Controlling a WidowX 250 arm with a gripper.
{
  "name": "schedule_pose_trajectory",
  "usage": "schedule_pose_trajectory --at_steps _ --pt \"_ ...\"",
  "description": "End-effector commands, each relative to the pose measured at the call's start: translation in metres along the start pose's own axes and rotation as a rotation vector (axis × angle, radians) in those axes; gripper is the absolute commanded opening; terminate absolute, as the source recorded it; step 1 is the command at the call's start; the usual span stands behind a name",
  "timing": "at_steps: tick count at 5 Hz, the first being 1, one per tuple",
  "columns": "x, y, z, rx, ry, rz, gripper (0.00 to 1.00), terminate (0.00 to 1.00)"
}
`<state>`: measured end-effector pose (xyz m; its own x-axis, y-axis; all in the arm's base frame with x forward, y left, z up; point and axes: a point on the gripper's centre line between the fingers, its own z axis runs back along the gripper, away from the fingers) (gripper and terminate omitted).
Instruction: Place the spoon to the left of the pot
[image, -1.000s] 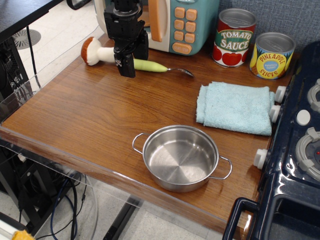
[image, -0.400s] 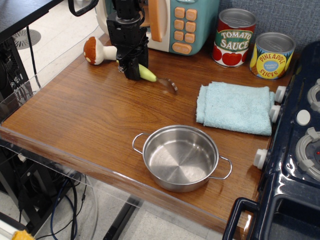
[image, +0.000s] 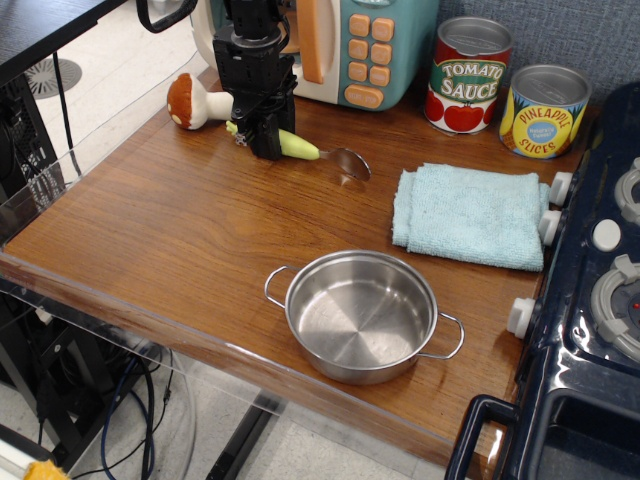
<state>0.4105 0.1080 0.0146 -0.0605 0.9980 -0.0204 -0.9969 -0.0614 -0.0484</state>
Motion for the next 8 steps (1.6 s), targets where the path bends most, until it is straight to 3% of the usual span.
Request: schedule_pose_trajectory --at_steps 1,3,4,6,8 --pt "0.009 -0.001 0.061 -0.086 -0.049 0.01 0.0 0.0" --pt "0.029 0.036 0.11 -0.164 -0.041 -0.014 0.0 0.0" --pt "0.039 0.07 0.112 -0.165 -0.05 -0.048 0.0 0.0" --pt "0.054 0.119 0.098 -0.151 -0.058 -0.131 0.0 0.0" --pt "0.072 0.142 0.066 -0.091 -0.071 -0.102 0.0 0.0"
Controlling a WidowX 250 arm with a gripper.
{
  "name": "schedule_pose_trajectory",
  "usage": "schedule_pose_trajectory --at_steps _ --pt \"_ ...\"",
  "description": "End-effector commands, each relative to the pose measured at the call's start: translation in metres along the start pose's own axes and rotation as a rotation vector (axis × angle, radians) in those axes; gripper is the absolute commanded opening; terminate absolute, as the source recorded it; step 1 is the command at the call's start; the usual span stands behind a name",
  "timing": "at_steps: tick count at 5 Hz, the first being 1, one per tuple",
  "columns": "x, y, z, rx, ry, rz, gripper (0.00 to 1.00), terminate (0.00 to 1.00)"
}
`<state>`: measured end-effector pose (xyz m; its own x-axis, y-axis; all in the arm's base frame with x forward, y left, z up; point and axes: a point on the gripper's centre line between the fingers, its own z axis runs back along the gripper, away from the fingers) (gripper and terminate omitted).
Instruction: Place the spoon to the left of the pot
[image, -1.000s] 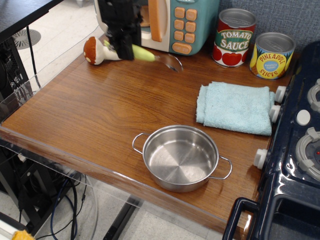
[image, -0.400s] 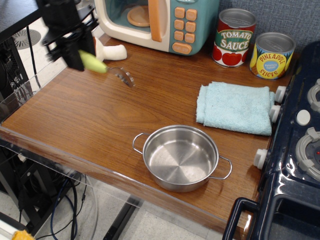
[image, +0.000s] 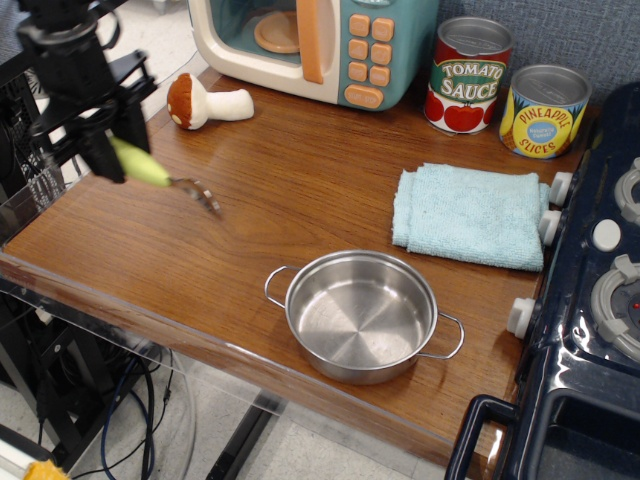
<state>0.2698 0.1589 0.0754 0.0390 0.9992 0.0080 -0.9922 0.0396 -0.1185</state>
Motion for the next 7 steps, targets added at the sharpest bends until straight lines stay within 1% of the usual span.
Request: schedule_pose_trajectory --at_steps 1,2,3,4,5,6,7 --pt "0.013 0.014 -0.02 0.013 -0.098 -0.01 0.0 0.0" --pt "0.013 0.017 -0.035 0.025 -0.108 -0.014 0.0 0.0" --pt "0.013 0.019 -0.052 0.043 -0.102 -0.019 0.0 0.0" --pt "0.015 0.017 -0.051 0.039 -0.101 0.008 0.0 0.0" --pt "0.019 0.015 -0.047 0.047 -0.087 0.04 1.0 0.0" --pt "0.021 0.013 -0.051 0.047 -0.066 0.051 1.0 0.0" --pt "0.024 0.011 -0.032 0.039 -0.081 0.065 1.0 0.0"
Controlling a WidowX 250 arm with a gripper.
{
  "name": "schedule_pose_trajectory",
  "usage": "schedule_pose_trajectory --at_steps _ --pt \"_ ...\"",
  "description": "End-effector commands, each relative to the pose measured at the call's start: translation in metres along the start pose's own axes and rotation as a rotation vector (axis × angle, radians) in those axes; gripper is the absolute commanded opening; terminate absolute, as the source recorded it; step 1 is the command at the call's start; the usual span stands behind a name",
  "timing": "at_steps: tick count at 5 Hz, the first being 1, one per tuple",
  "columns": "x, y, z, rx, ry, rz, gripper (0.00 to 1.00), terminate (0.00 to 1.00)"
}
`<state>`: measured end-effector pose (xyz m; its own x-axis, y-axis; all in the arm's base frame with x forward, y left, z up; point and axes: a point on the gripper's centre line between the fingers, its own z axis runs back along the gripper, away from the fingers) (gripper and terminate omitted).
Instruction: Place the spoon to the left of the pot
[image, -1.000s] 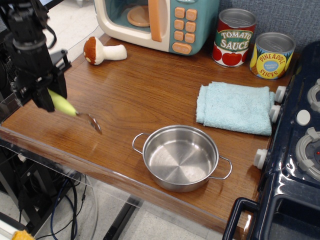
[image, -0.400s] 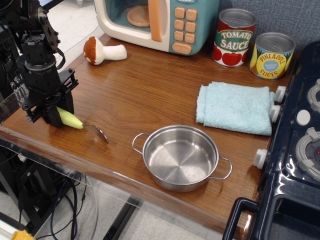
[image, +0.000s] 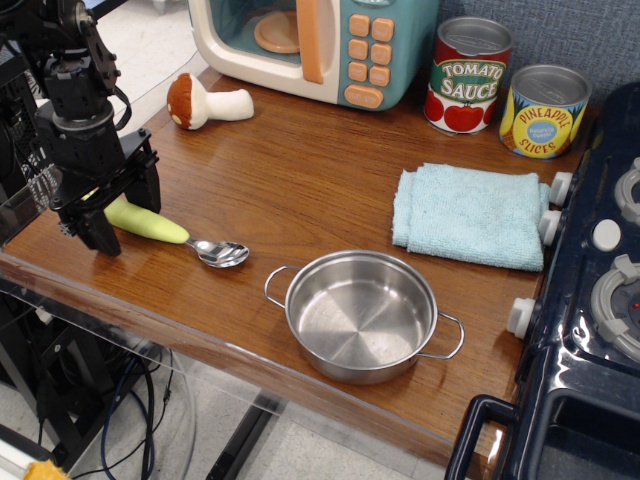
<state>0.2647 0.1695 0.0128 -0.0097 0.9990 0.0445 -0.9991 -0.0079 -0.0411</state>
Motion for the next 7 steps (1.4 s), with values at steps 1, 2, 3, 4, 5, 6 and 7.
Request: schedule_pose_trajectory --at_steps 1,2,3,4,5,6,7 --pt "0.014 -0.002 0.037 -0.05 -0.035 0.013 1.0 0.0" --pt "0.012 -0.005 0.054 -0.07 -0.012 0.011 1.0 0.0" --pt "0.007 -0.009 0.079 -0.134 -0.001 0.002 1.0 0.0" --pt "0.008 -0.01 0.095 -0.158 0.004 -0.002 1.0 0.0" --pt "0.008 -0.01 0.095 -0.158 0.004 -0.002 1.0 0.0" --pt "0.008 -0.01 0.095 -0.158 0.004 -0.002 1.0 0.0" --pt "0.008 -0.01 0.095 -0.158 0.004 -0.002 1.0 1.0"
